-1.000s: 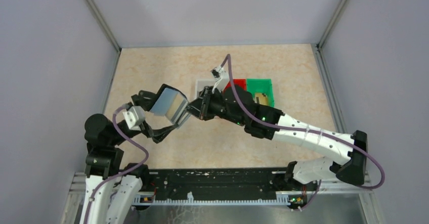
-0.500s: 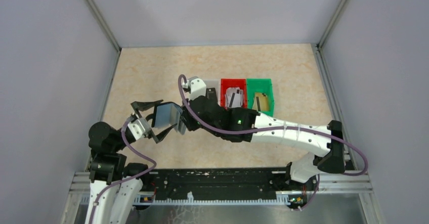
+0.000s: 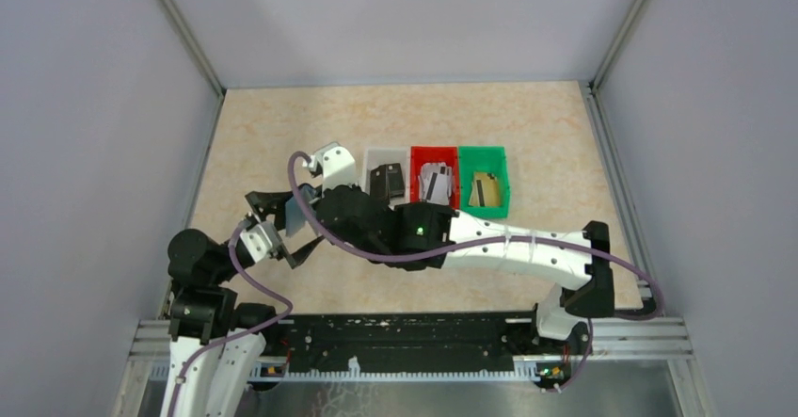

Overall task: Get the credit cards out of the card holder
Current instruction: Remove the credit card from the card holder.

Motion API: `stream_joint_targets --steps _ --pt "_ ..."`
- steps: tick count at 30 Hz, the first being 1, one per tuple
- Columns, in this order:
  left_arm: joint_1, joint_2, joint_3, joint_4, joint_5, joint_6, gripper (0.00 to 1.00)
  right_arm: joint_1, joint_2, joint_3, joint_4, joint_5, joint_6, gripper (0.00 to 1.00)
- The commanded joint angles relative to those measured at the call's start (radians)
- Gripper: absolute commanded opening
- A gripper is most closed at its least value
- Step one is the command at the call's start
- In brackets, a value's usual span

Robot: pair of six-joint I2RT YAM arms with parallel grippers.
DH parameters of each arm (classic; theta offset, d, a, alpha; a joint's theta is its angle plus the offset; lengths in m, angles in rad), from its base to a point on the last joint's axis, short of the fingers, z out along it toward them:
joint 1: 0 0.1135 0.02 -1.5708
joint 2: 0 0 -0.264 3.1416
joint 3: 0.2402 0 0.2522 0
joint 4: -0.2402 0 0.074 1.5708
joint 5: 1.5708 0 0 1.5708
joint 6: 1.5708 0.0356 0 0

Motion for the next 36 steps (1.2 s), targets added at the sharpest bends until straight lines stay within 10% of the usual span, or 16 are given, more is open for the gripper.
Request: stream_joint_targets --steps 1,36 --pt "-0.004 -0.008 -0.004 -0.005 0.017 -0.001 0.99 0.040 0.044 0.113 0.012 0.066 -0.056 0.00" --pt "-0.004 -0.004 0.048 -0.089 -0.001 0.106 0.86 0.040 -0.149 -0.106 0.056 0.124 -0.093 0.00"
